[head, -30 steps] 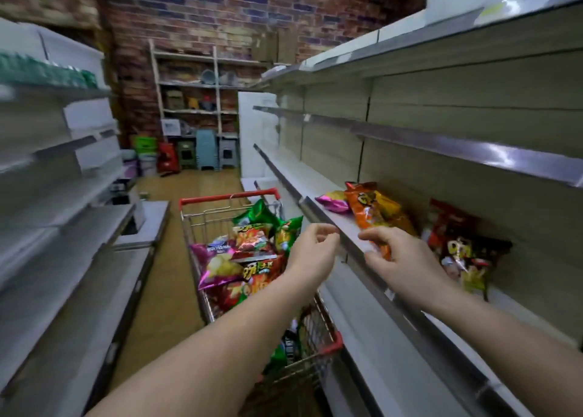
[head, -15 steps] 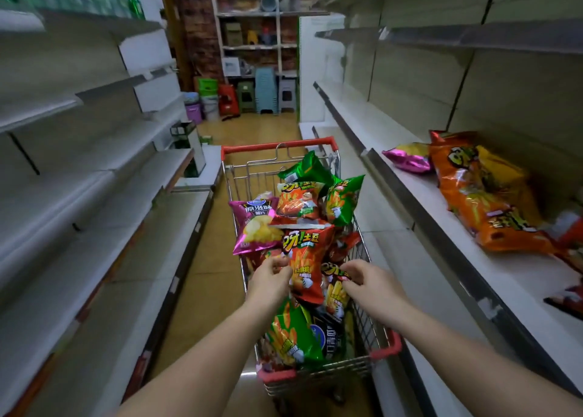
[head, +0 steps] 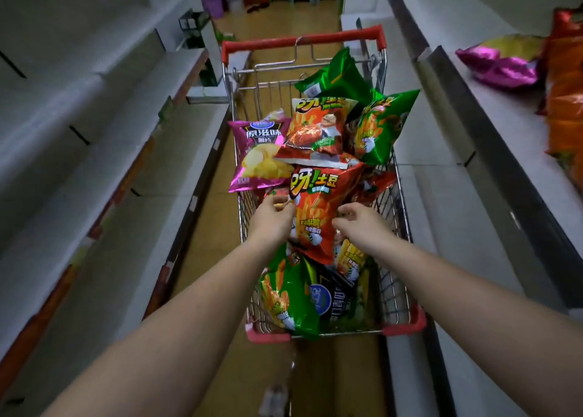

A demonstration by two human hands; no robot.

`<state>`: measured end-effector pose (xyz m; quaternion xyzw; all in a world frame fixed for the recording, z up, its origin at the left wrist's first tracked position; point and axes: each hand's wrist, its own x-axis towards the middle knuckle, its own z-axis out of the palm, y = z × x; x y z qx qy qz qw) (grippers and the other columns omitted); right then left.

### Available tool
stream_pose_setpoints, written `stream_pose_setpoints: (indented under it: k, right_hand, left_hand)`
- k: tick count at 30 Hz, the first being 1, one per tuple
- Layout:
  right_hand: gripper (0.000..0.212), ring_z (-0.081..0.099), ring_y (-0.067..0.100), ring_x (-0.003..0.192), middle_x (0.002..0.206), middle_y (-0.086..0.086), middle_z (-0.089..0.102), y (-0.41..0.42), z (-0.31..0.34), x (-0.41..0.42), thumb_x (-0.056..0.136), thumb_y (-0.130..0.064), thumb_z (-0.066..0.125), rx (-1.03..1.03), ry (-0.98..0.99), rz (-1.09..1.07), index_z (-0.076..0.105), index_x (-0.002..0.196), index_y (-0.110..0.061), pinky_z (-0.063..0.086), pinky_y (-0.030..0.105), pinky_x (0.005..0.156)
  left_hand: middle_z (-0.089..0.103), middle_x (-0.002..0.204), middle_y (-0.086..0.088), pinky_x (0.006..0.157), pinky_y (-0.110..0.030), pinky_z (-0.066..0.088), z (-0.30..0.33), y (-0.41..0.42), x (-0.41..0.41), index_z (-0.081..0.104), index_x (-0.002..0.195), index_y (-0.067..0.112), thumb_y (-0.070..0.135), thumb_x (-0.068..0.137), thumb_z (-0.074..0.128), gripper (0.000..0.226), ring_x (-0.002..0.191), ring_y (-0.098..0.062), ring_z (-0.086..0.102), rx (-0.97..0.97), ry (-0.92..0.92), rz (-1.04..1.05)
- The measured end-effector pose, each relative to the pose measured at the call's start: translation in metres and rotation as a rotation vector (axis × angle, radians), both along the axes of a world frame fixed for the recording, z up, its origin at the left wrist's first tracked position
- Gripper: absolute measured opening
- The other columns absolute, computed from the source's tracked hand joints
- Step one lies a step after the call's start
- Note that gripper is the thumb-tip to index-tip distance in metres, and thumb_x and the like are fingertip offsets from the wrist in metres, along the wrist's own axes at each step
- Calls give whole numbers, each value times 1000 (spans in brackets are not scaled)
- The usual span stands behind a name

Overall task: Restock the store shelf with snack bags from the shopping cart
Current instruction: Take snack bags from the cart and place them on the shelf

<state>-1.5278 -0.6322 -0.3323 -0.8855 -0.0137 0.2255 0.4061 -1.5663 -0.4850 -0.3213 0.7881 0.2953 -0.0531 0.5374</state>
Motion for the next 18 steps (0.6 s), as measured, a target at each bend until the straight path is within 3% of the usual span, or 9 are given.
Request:
stream_pose_setpoints:
  k: [6,10,15,18]
  right_hand:
    - [76,46,27,125,142,7,43,16,-25,25,87,-45,57,121,145,-179,22,146,-11,42,32,93]
    - [83,45,29,125,141,7,44,27,-41,40,82,-53,60,168,202,-262,24,144,-13,44,38,97]
    - [103,45,30,126,138,6,48,40,-58,52,61,-68,66,242,227,-352,29,142,-15,39,48,104]
    - [91,49,29,122,133,6,51,42,-67,57,70,-58,68,257,190,-401,31,140,-14,41,45,103]
  left_hand:
    - [50,137,-9,103,-45,42,-13,8,29,41,138,16,30,94,54,48,121,-29,51,72,9,-97]
    - [42,144,-12,105,-46,41,-24,12,49,30,145,16,30,95,53,58,126,-30,47,36,37,-162]
    - [39,147,-9,105,-38,41,-41,17,68,20,149,12,29,94,54,67,128,-27,46,-56,80,-170]
    - [42,144,-8,104,-38,41,-48,18,77,23,148,13,33,93,55,66,126,-26,46,-71,92,-195]
